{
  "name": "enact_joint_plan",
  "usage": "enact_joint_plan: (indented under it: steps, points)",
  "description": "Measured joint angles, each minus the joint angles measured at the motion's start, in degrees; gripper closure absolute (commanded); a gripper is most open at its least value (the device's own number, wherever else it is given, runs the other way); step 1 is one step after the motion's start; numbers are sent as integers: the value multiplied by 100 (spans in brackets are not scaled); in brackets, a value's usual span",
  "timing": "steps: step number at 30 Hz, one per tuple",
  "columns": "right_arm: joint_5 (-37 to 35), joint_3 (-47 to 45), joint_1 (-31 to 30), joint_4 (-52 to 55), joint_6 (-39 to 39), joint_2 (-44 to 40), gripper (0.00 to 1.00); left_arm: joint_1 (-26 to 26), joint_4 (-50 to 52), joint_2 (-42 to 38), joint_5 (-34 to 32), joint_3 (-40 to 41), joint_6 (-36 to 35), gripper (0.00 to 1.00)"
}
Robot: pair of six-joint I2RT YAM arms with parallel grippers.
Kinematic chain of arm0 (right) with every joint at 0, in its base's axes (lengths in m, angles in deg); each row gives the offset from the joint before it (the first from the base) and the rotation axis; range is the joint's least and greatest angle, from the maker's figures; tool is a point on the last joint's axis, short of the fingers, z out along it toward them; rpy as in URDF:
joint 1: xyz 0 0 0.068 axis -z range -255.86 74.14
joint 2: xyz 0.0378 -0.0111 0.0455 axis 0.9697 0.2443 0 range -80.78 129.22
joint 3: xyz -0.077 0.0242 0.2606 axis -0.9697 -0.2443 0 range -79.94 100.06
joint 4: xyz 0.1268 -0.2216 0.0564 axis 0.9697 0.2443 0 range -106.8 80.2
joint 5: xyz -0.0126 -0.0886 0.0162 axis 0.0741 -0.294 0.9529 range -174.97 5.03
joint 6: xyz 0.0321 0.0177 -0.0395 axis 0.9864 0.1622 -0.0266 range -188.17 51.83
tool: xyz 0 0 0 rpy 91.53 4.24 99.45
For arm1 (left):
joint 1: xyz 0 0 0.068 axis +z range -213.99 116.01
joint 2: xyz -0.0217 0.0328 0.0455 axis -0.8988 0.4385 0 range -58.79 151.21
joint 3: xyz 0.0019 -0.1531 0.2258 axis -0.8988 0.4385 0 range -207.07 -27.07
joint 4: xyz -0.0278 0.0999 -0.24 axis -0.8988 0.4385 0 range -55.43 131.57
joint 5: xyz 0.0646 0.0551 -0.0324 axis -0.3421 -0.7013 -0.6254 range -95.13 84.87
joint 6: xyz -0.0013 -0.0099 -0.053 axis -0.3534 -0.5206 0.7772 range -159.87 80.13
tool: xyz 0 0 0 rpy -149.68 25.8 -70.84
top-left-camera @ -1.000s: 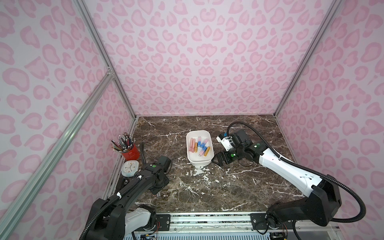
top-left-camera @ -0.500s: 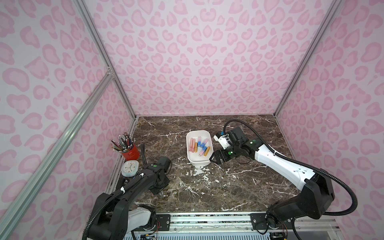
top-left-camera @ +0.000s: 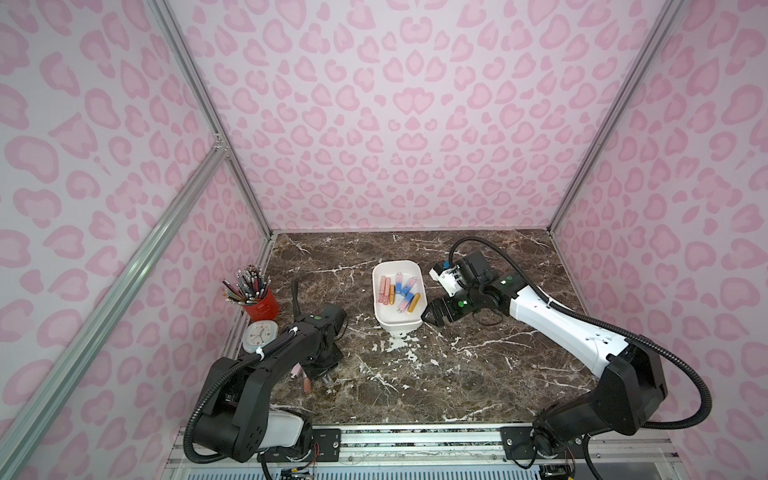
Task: Put the lipstick into the storage box
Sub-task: Pick up the lipstick at the center of the board, then place the lipstick in the storage box.
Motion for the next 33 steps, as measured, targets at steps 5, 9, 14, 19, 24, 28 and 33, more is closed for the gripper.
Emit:
enact_joint_plan:
  steps: [5,9,14,19,24,28,33]
  points:
    - [20,46,103,22,-35,46,1,-35,26,201,-26,-846,-229,97]
    - [20,114,184,42,-85,94,1,-96,249,452,-103,-1554,-439,97]
    - [22,227,289,94,-146,142,1,-243,487,914,-205,-2618,-643,96]
    - [20,315,411,195,-214,149,1,-479,616,1725,-315,-3805,-933,96]
    - [13,393,520,313,-286,127,1,-815,688,2590,-295,-4909,-1200,96]
    - [-31,431,579,398,-291,74,1,-984,702,3217,-168,-5751,-1351,96]
    - [-98,404,658,494,-291,-39,1,-1071,691,3740,4,-6428,-1427,95]
